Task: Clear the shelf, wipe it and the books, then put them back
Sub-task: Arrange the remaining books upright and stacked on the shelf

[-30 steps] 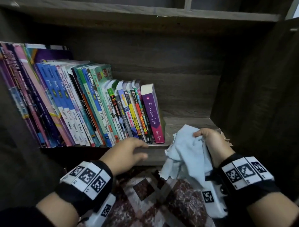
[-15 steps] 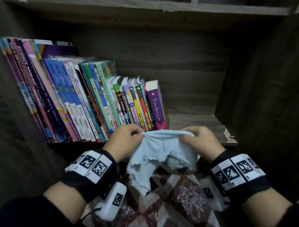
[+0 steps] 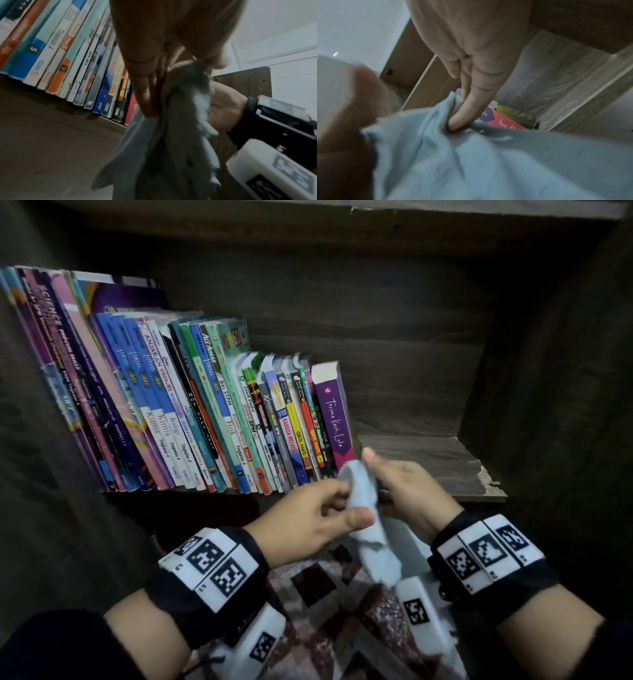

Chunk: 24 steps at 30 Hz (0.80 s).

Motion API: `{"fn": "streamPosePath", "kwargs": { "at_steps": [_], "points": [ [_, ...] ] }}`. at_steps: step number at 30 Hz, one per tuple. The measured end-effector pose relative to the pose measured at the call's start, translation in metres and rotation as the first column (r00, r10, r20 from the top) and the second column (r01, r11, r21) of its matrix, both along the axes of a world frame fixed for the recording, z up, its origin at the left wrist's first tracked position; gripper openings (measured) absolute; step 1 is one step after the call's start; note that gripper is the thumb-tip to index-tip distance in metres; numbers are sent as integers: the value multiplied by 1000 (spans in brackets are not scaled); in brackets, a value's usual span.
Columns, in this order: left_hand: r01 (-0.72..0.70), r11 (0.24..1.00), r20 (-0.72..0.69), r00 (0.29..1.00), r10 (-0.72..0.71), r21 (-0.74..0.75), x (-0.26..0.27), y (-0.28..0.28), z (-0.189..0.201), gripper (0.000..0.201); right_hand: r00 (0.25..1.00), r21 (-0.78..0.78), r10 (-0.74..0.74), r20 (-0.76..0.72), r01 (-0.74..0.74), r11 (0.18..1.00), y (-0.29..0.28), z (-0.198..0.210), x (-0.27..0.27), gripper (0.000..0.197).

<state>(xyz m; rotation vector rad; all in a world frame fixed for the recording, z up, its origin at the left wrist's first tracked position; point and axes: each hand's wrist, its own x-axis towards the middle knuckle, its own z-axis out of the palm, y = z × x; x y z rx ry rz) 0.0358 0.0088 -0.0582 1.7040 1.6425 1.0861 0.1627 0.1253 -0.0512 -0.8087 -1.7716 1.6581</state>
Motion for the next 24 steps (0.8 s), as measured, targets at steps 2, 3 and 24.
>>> {"fn": "streamPosePath", "kwargs": {
  "at_steps": [2,3,24],
  "points": [
    [-158,987,24,987,157,27,3,3,-3,57,992,-216,54,-111,-77,973,-5,6,-1,42],
    [-240,970,49,970,238,40,1,5,-4,43,986,-242,85,-143,-118,963,-6,7,0,36],
    [-471,873,173,877,447,128,-41,2,9,20,944,454,-213,252,80,888,14,-14,5,30]
  ]
}}
